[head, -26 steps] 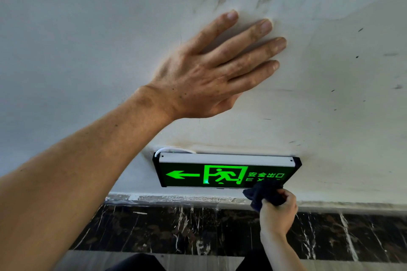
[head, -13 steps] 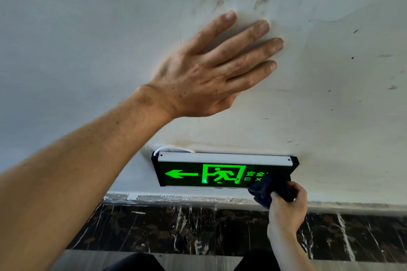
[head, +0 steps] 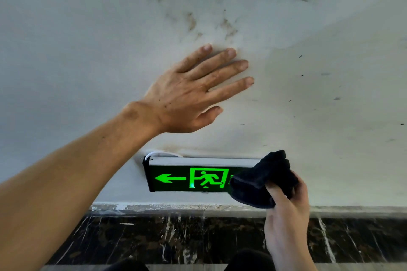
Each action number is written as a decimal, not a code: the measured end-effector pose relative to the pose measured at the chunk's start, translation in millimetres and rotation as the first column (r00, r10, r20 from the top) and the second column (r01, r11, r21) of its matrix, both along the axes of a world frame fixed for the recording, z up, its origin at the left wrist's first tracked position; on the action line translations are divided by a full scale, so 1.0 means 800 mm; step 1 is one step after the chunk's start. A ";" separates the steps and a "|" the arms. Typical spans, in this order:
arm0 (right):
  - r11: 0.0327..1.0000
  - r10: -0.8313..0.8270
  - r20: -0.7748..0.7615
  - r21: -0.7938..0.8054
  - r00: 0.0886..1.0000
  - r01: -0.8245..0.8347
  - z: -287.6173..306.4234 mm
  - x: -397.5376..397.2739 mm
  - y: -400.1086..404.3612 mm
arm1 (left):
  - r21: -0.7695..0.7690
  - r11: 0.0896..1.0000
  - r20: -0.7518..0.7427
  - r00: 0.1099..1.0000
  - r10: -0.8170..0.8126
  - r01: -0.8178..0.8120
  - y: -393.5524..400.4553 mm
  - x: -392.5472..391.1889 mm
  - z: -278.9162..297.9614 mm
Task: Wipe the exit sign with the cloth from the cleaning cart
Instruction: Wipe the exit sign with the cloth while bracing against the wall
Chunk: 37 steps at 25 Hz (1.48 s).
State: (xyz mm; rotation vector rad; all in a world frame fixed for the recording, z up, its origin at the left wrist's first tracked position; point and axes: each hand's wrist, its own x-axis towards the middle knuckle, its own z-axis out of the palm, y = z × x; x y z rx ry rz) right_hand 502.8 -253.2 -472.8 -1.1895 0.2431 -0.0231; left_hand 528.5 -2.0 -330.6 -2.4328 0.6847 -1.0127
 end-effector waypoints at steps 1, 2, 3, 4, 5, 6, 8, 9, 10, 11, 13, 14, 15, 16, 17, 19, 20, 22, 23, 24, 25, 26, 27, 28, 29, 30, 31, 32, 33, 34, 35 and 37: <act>0.999 0.037 0.001 0.013 0.999 -0.037 0.012 -0.004 -0.002 | -0.054 0.998 -0.021 1.000 -0.013 0.011 -0.007 -0.007 -0.005; 0.997 0.079 0.002 0.021 0.997 -0.079 0.023 -0.008 -0.003 | -0.129 0.991 -0.044 0.999 -0.030 0.024 -0.015 -0.017 -0.013; 0.991 0.127 0.005 0.028 0.992 -0.128 0.033 -0.012 -0.004 | -0.235 0.971 -0.076 0.996 -0.048 0.028 -0.025 -0.027 -0.024; 0.984 0.173 0.009 0.037 0.985 -0.174 0.042 -0.016 -0.004 | -0.376 0.926 -0.132 0.989 -0.064 0.010 -0.034 -0.040 -0.037; 0.977 0.210 0.015 0.043 0.978 -0.210 0.048 -0.020 -0.004 | -0.541 0.840 -0.220 0.971 -0.089 -0.045 -0.045 -0.052 -0.051; 0.971 0.234 0.021 0.045 0.972 -0.235 0.053 -0.024 -0.003 | -0.693 0.707 -0.333 0.933 -0.139 -0.142 -0.055 -0.065 -0.065; 0.963 0.266 0.022 0.035 0.964 -0.267 0.060 -0.030 0.005 | -0.858 0.375 -0.478 0.811 -0.336 -0.350 -0.077 -0.089 -0.094; 0.960 0.280 0.016 0.023 0.960 -0.281 0.060 -0.033 0.009 | -0.882 0.206 -0.469 0.758 -0.453 -0.423 -0.087 -0.098 -0.107; 0.956 0.294 0.004 0.010 0.956 -0.294 0.059 -0.036 0.014 | -0.880 0.039 -0.414 0.722 -0.555 -0.474 -0.096 -0.107 -0.120; 0.950 0.311 -0.008 -0.001 0.950 -0.311 0.056 -0.039 0.020 | -0.849 -0.114 -0.339 0.696 -0.633 -0.516 -0.103 -0.116 -0.131; 0.935 0.351 -0.029 -0.041 0.936 -0.351 0.049 -0.045 0.031 | -0.734 -0.331 -0.208 0.661 -0.721 -0.593 -0.109 -0.132 -0.150; 0.928 0.362 -0.037 -0.084 0.931 -0.364 0.045 -0.047 0.038 | -0.672 -0.406 -0.149 0.650 -0.745 -0.619 -0.109 -0.140 -0.157; 0.920 0.361 -0.040 -0.151 0.932 -0.363 0.039 -0.050 0.045 | -0.617 -0.465 -0.090 0.643 -0.760 -0.636 -0.109 -0.146 -0.163; 0.905 0.357 -0.037 -0.236 0.933 -0.355 0.035 -0.053 0.053 | -0.564 -0.514 -0.036 0.641 -0.766 -0.646 -0.109 -0.152 -0.169; 0.876 0.362 -0.032 -0.330 0.932 -0.351 0.032 -0.055 0.059 | -0.509 -0.564 0.010 0.651 -0.759 -0.650 -0.108 -0.156 -0.175; 0.771 0.410 -0.016 -0.529 0.912 -0.356 0.030 -0.057 0.072 | -0.380 -0.685 0.101 0.708 -0.698 -0.621 -0.104 -0.162 -0.183; 0.709 0.442 0.015 -0.618 0.897 -0.339 0.032 -0.055 0.077 | -0.325 -0.741 0.136 0.746 -0.652 -0.588 -0.099 -0.165 -0.186; 0.602 0.494 0.168 -0.774 0.853 -0.196 0.043 -0.043 0.085 | -0.292 -0.811 0.151 0.813 -0.562 -0.507 -0.086 -0.170 -0.190; 0.566 0.507 0.301 -0.823 0.808 -0.049 0.051 -0.033 0.089 | -0.297 -0.837 0.141 0.846 -0.514 -0.459 -0.079 -0.174 -0.191; 0.541 0.514 0.459 -0.829 0.725 0.141 0.060 -0.020 0.094 | -0.298 -0.863 0.121 0.880 -0.459 -0.409 -0.070 -0.177 -0.191; 0.520 0.521 0.601 -0.787 0.606 0.332 0.068 -0.004 0.101 | -0.290 -0.888 0.102 0.911 -0.399 -0.356 -0.061 -0.180 -0.192; 0.495 0.531 0.690 -0.724 0.492 0.481 0.079 0.013 0.110 | -0.280 -0.910 0.085 0.936 -0.340 -0.305 -0.051 -0.184 -0.194; 0.460 0.544 0.734 -0.666 0.406 0.588 0.089 0.032 0.119 | -0.270 -0.927 0.071 0.954 -0.290 -0.262 -0.040 -0.187 -0.196; 0.417 0.559 0.755 -0.613 0.343 0.671 0.099 0.053 0.128 | -0.265 -0.938 0.064 0.967 -0.246 -0.222 -0.029 -0.190 -0.198; 0.364 0.580 0.757 -0.573 0.302 0.735 0.105 0.073 0.135 | -0.269 -0.945 0.059 0.977 -0.207 -0.184 -0.018 -0.193 -0.200; 0.309 0.609 0.744 -0.542 0.276 0.781 0.109 0.090 0.140 | -0.283 -0.948 0.052 0.984 -0.169 -0.148 -0.007 -0.195 -0.201; 0.264 0.640 0.724 -0.521 0.257 0.812 0.109 0.105 0.145 | -0.305 -0.945 0.032 0.991 -0.131 -0.115 0.003 -0.197 -0.202; 0.228 0.660 0.710 -0.500 0.245 0.836 0.106 0.117 0.148 | -0.335 -0.938 -0.006 0.996 -0.092 -0.089 0.013 -0.198 -0.205; 0.202 0.665 0.710 -0.469 0.231 0.860 0.103 0.127 0.150 | -0.371 -0.926 -0.058 0.997 -0.058 -0.076 0.022 -0.198 -0.208; 0.187 0.657 0.722 -0.433 0.216 0.882 0.099 0.134 0.153 | -0.412 -0.909 -0.110 0.994 -0.024 -0.068 0.030 -0.197 -0.210; 0.182 0.642 0.739 -0.403 0.203 0.897 0.096 0.138 0.156 | -0.457 -0.888 -0.151 0.988 0.013 -0.058 0.036 -0.195 -0.213; 0.191 0.615 0.769 -0.360 0.174 0.913 0.091 0.143 0.160 | -0.589 -0.808 -0.201 0.973 0.116 -0.026 0.048 -0.191 -0.215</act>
